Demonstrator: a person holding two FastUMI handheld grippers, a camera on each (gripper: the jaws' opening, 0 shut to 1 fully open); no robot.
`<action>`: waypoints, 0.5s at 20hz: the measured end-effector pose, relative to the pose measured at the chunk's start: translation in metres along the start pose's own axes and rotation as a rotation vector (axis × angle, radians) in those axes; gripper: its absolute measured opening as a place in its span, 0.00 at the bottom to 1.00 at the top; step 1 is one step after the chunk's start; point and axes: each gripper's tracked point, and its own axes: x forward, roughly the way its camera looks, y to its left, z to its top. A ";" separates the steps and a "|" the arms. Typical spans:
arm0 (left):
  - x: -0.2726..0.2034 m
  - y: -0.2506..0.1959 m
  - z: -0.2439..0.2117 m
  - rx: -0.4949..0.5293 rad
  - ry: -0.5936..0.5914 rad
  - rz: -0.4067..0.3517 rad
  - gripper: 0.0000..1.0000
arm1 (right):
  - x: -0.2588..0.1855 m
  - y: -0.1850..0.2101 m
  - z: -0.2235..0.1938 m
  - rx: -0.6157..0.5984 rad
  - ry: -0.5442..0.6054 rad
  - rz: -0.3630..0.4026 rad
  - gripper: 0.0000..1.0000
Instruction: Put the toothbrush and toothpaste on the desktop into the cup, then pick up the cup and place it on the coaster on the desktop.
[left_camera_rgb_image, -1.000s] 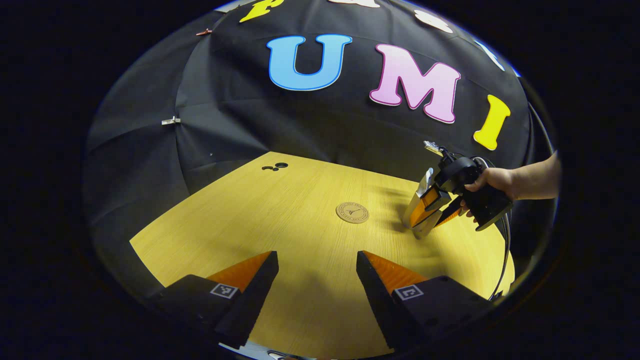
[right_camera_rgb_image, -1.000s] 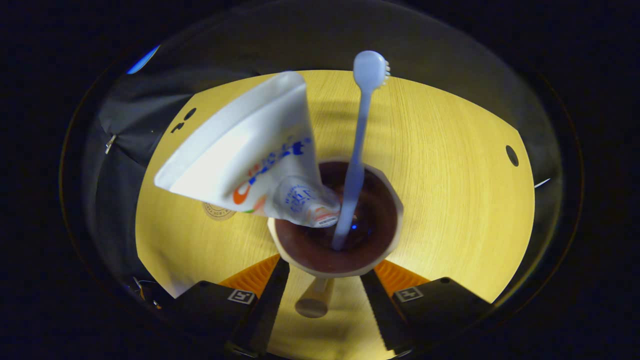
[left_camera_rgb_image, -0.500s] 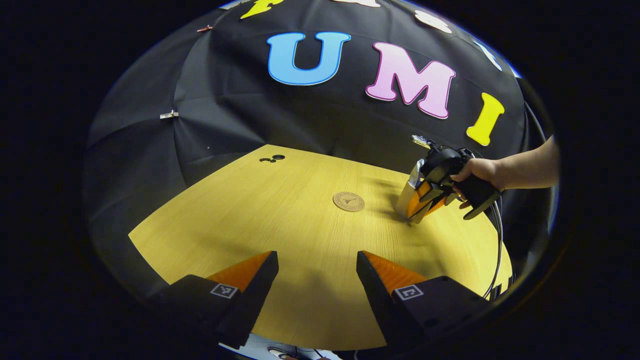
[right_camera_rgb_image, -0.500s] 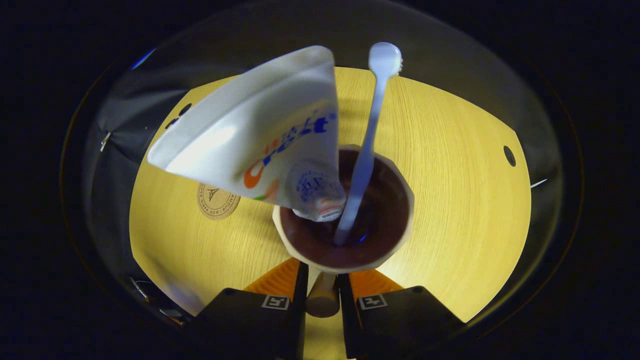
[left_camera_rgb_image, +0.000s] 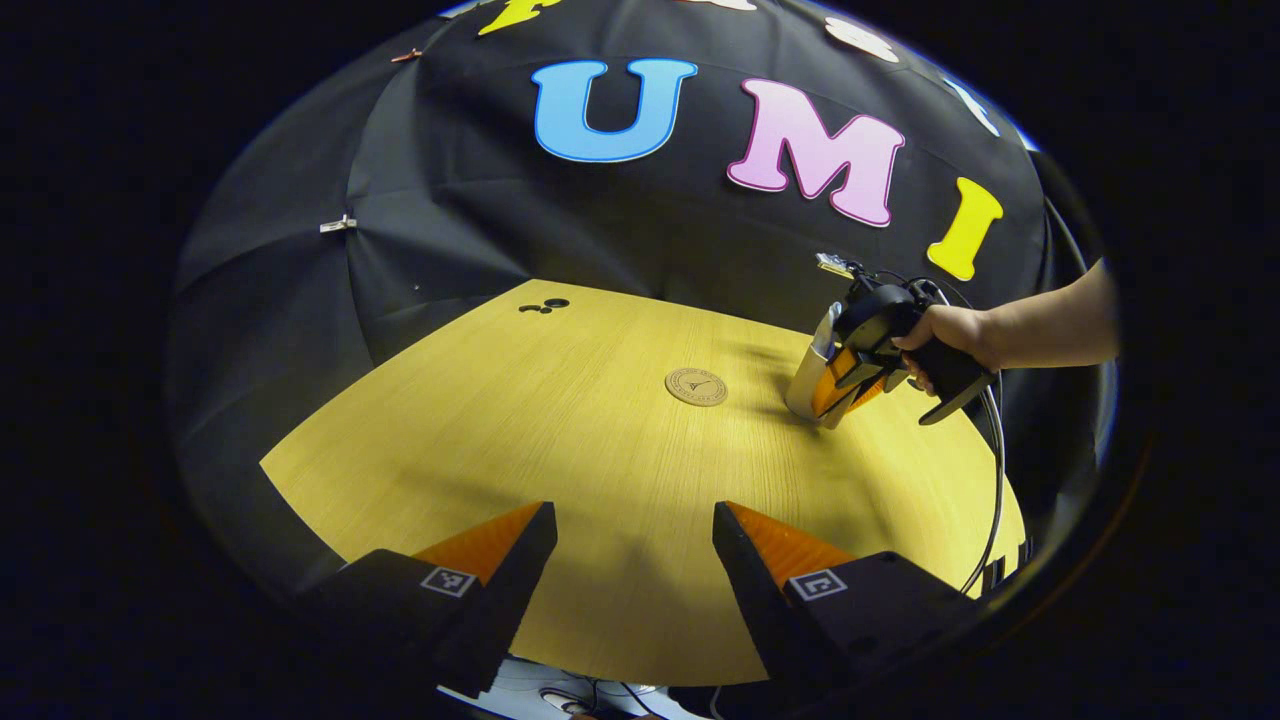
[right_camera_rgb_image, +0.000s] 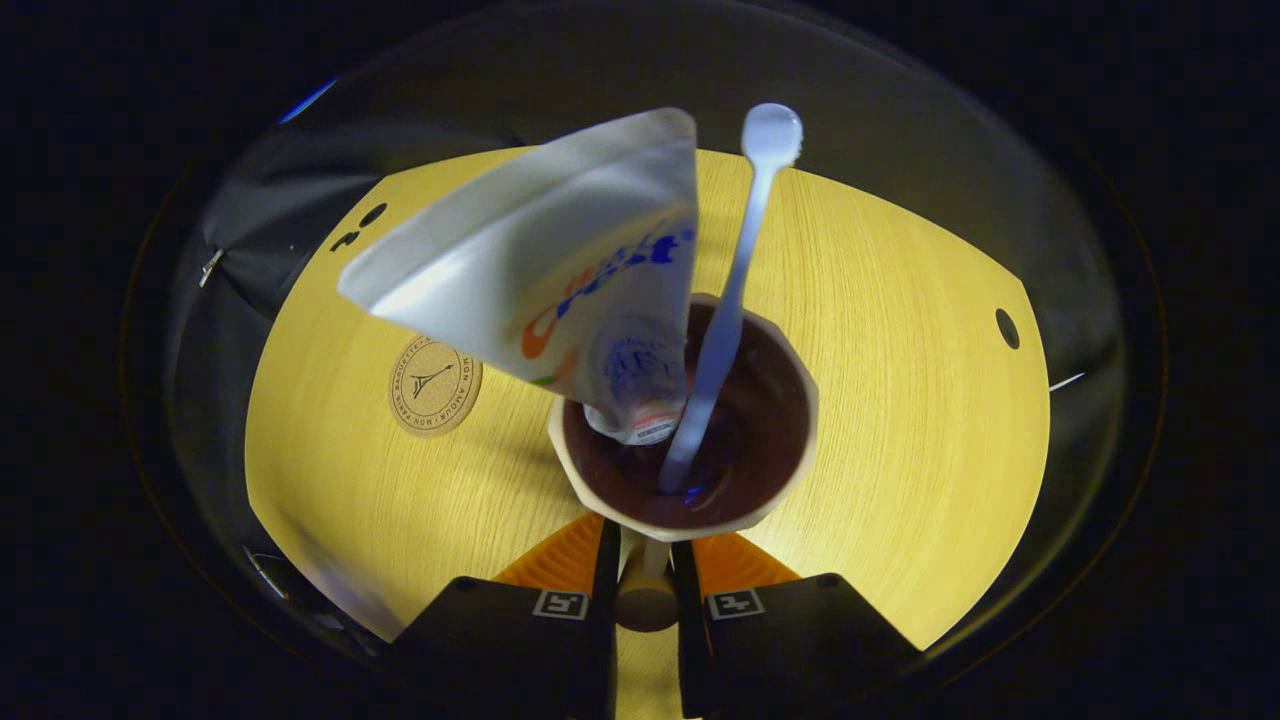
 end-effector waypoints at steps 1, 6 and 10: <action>0.000 -0.001 -0.001 0.001 0.002 -0.002 0.98 | -0.002 -0.001 0.003 -0.013 -0.012 -0.005 0.28; 0.002 -0.003 -0.008 0.017 0.018 -0.013 0.98 | -0.007 0.010 0.011 -0.025 -0.079 0.013 0.28; 0.003 -0.005 -0.008 0.026 0.019 -0.019 0.98 | -0.011 0.016 0.017 0.016 -0.139 0.035 0.28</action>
